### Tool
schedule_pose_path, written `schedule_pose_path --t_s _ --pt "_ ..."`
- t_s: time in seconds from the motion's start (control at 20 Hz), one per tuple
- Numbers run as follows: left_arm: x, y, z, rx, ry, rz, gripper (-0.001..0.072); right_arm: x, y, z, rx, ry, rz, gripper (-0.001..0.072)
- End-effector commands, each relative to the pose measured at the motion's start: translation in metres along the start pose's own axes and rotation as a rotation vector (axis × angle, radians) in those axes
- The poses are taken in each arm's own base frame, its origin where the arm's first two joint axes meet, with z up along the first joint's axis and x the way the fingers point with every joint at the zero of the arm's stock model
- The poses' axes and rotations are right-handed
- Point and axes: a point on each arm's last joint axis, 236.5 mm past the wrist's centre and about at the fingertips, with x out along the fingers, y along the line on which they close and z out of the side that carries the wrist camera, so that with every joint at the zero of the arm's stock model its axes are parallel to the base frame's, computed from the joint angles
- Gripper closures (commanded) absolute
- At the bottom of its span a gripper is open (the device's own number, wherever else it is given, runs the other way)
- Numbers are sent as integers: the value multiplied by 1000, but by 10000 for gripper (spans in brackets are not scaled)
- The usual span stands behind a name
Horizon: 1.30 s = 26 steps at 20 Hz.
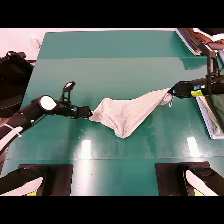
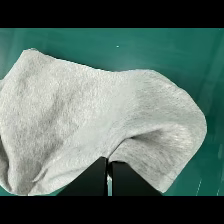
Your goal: Fold the shirts.
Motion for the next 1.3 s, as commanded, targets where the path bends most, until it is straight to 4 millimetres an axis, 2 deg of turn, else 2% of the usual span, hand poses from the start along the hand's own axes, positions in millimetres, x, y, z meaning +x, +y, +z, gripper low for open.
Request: schedule_pose_path --t_s 0.0,0.15,0.25,0.3,0.35,0.45,0.5,0.6,0.65,0.7,0.75,0.8,0.85,0.9,0.95,1.0,1.05,1.1,1.2,1.25 --pt "28 -10 -14 -24 46 -21 159 0 1 -4 0 16 4 695" --pt "38 -25 -1 0 18 -35 159 0 1 -4 0 18 4 696" --pt "43 -25 -1 1 29 -33 160 0 1 -4 0 19 4 696" --pt "42 -25 0 5 26 -29 216 0 1 -5 0 23 5 696" --pt "41 -25 3 18 21 -25 379 0 1 -7 0 28 5 696" --pt "39 -27 11 42 4 -23 636 0 1 -7 0 30 5 696" --pt "37 -29 16 55 -9 -22 685 0 1 -7 0 29 5 696" --pt "24 -34 31 79 -21 -26 685 -2 2 -3 -4 17 5 696" --pt "6 -39 47 99 -35 -31 686 -9 6 4 -17 -4 4 696" --pt "-21 -45 70 124 -80 -34 686 -21 12 16 -38 -39 6 696" --pt "-57 -52 98 153 -158 -37 686 -39 21 32 -68 -91 7 696" --pt "-104 -63 128 187 -266 -38 686 -60 32 49 -102 -150 7 696" --pt "-165 -78 156 237 -404 -38 686 -87 46 66 -142 -220 8 696" --pt "-229 -95 176 284 -548 -29 685 -113 59 80 -181 -287 8 696" --pt "-301 -114 187 344 -705 -12 685 -143 74 92 -223 -356 7 696" --pt "-364 -133 188 406 -839 16 686 -169 87 100 -259 -418 7 696" --pt "-427 -153 178 467 -965 45 686 -196 100 106 -295 -482 4 696" --pt "-479 -172 162 515 -1067 57 686 -218 110 109 -323 -533 -4 696" --pt "-553 -201 129 600 -1205 66 687 -255 119 110 -367 -610 -48 696" --pt "-581 -213 114 627 -1269 59 687 -268 119 109 -369 -633 -76 696"
